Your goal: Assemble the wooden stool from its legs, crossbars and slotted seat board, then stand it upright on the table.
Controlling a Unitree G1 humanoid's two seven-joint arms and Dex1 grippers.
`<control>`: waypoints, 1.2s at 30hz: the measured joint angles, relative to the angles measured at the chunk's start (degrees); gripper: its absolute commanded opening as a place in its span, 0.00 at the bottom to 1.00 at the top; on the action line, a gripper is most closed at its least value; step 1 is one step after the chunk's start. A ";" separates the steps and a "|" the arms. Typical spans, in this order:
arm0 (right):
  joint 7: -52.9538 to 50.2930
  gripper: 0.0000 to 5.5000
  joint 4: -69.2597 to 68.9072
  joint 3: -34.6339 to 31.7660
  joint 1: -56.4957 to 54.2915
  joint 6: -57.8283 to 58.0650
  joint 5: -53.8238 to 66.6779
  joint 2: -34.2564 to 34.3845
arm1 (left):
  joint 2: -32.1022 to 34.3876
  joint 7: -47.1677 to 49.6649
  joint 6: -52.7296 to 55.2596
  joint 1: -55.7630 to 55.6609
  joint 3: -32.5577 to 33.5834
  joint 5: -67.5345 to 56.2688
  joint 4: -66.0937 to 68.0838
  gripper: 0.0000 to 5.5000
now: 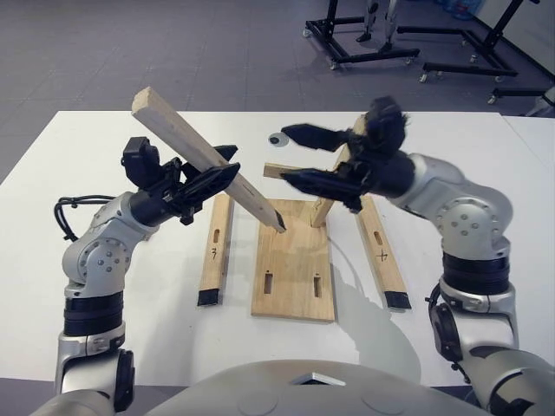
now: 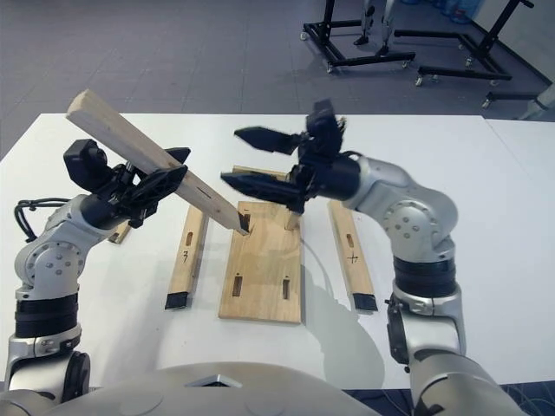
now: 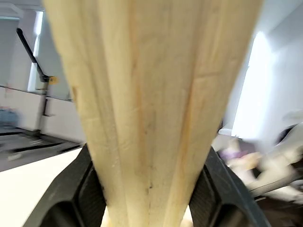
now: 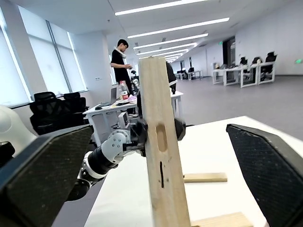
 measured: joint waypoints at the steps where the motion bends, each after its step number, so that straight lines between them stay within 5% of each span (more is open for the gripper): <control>1: -0.22 0.94 0.02 -1.28 -0.71 -0.32 0.51 -0.56 | 0.33 -0.36 -3.72 -0.41 -0.74 4.28 2.79 0.37; 7: -8.94 0.94 9.18 -6.08 -9.19 -8.48 -5.29 0.70 | -3.54 -2.21 -20.06 -6.05 -7.03 18.71 17.58 0.37; 17: -12.56 0.94 14.88 -4.27 -10.80 -11.71 -11.24 3.36 | -4.70 -10.02 -32.43 -9.58 -10.76 23.22 27.51 0.37; 36: -9.24 0.94 20.84 -3.50 -12.01 -15.01 -19.25 0.07 | -3.96 -15.73 -26.32 -10.51 -12.96 21.13 26.61 0.37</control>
